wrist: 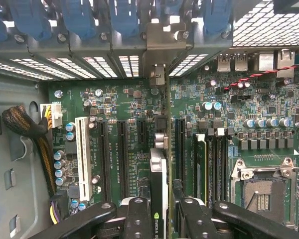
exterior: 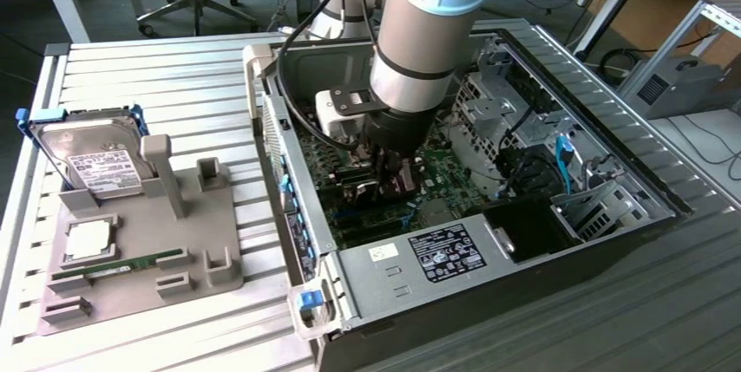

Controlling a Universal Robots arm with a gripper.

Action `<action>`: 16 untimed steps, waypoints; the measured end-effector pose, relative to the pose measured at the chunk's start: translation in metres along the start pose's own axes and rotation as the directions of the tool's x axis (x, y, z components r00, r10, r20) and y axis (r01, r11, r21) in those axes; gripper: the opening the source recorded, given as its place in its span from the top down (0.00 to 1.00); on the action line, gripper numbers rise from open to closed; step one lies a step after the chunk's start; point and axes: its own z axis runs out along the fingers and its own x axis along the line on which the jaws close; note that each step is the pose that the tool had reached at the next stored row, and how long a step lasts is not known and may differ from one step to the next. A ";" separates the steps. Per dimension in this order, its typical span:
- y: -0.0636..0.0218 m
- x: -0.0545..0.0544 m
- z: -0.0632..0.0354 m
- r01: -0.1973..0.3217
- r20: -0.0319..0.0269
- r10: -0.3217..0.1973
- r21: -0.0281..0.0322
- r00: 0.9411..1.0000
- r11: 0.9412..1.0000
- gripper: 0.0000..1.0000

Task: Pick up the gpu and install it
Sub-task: 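Insert the gpu into the slot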

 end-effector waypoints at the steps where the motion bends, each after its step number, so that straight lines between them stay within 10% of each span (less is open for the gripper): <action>1: 0.0000 0.000 0.0000 0.000 0.000 0.000 0.000 1.000 1.000 0.73; 16: 0.0003 0.000 -0.0026 0.000 0.000 0.000 0.002 1.000 1.000 0.73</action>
